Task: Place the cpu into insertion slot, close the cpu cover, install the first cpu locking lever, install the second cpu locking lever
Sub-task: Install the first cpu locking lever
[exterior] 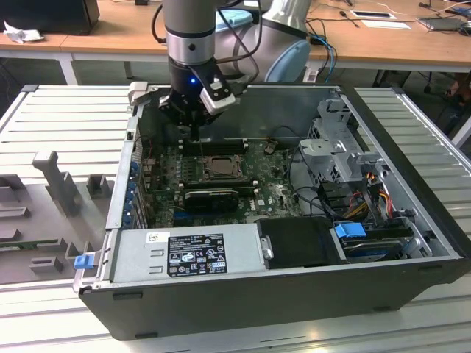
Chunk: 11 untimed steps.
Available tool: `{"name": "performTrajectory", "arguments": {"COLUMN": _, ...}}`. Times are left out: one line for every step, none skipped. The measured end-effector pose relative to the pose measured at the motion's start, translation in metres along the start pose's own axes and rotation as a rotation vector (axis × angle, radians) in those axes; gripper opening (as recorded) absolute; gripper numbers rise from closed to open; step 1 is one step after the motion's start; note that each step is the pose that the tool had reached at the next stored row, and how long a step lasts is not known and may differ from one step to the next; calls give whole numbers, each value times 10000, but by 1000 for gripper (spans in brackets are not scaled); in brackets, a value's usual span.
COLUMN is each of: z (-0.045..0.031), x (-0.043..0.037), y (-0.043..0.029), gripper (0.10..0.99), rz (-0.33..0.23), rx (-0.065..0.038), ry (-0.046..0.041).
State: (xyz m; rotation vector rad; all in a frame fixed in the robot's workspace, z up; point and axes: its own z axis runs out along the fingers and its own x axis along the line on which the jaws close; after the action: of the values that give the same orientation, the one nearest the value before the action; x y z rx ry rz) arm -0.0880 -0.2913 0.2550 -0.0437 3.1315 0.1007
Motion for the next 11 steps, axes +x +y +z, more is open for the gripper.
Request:
{"name": "performTrajectory", "arguments": {"z": 0, "x": -26, "y": -1, "gripper": 106, "rz": 1, "rx": 0, "ry": 0}}
{"name": "performTrajectory", "arguments": {"z": 0, "x": -51, "y": -2, "gripper": 106, "rz": 0, "rx": 1, "ry": 0}}
{"name": "performTrajectory", "arguments": {"z": 1, "x": -78, "y": -2, "gripper": 106, "rz": 0, "rx": 0, "ry": 1}}
{"name": "performTrajectory", "arguments": {"z": 2, "x": -108, "y": -1, "gripper": 106, "rz": -2, "rx": 0, "ry": 0}}
{"name": "performTrajectory", "arguments": {"z": 2, "x": -140, "y": -1, "gripper": 106, "rz": -2, "rx": 1, "ry": 1}}
{"name": "performTrajectory", "arguments": {"z": 4, "x": -169, "y": -1, "gripper": 106, "rz": -5, "rx": 0, "ry": 1}}
{"name": "performTrajectory", "arguments": {"z": 5, "x": -202, "y": -1, "gripper": 106, "rz": -9, "rx": -1, "ry": 0}}
{"name": "performTrajectory", "arguments": {"z": 6, "x": -237, "y": -2, "gripper": 106, "rz": -15, "rx": -1, "ry": 1}}
{"name": "performTrajectory", "arguments": {"z": 7, "x": -283, "y": -3, "gripper": 106, "rz": -28, "rx": -4, "ry": 2}}
{"name": "performTrajectory", "arguments": {"z": 8, "x": -305, "y": -4, "gripper": 106, "rz": -51, "rx": -14, "ry": 4}}
{"name": "performTrajectory", "arguments": {"z": 9, "x": -311, "y": -5, "gripper": 106, "rz": -70, "rx": -34, "ry": 3}}
